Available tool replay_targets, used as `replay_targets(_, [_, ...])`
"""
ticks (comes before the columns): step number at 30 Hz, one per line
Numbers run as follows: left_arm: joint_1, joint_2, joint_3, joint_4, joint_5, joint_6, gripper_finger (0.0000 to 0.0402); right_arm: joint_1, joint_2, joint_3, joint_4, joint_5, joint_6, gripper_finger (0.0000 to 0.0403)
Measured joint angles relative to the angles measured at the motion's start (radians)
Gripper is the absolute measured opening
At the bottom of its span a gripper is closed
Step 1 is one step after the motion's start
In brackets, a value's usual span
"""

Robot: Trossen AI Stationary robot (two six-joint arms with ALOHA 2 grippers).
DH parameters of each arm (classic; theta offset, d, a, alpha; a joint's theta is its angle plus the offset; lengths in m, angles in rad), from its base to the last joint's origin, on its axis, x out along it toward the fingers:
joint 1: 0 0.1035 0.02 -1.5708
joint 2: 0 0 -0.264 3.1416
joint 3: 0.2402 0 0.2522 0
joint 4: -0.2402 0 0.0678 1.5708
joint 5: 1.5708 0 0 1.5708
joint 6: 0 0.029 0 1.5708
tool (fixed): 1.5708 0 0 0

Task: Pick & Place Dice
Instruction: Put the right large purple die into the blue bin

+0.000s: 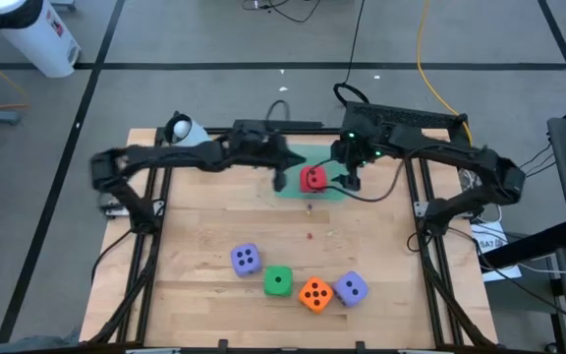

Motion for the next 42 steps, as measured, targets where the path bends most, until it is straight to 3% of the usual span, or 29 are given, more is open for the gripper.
replay_targets(8, [-0.029, -0.433, -0.36, 0.016, -0.064, -0.023, 0.0, 0.002, -0.214, -0.152, -0.012, -0.002, 0.068, 0.04])
replay_targets(12, [-0.085, -0.579, -0.568, 0.086, -0.075, -0.035, 0.0, 0.018, -0.295, -0.223, -0.012, -0.002, 0.111, 0.0399])
replay_targets(19, [-0.141, -0.686, -0.868, 0.404, -0.176, -0.096, 0.0003, 0.086, -0.403, -0.314, 0.032, -0.045, 0.187, 0.0397])
replay_targets(24, [-0.134, -0.732, -0.975, 0.513, -0.185, -0.158, 0.0003, 0.127, -0.527, -0.438, 0.28, -0.129, 0.3, 0.0378])
replay_targets(27, [-0.134, -0.745, -0.99, 0.515, -0.185, -0.151, 0.0009, 0.163, -0.614, -0.521, 0.452, -0.132, 0.384, 0.0335])
replay_targets(30, [-0.134, -0.749, -0.991, 0.514, -0.184, -0.148, 0.0008, 0.2, -0.69, -0.597, 0.59, -0.126, 0.458, 0.0264])
replay_targets(37, [-0.134, -0.749, -0.991, 0.51, -0.182, -0.152, 0.0007, 0.345, -0.761, -0.695, 0.732, -0.101, 0.551, 0.0038])
replay_targets(39, [-0.134, -0.749, -0.991, 0.505, -0.175, -0.152, 0.0014, 0.415, -0.754, -0.696, 0.73, -0.076, 0.543, 0.0014])
replay_targets(42, [-0.134, -0.749, -0.991, 0.503, -0.174, -0.153, 0.0021, 0.554, -0.716, -0.687, 0.712, 0.08, 0.55, 0.0017])
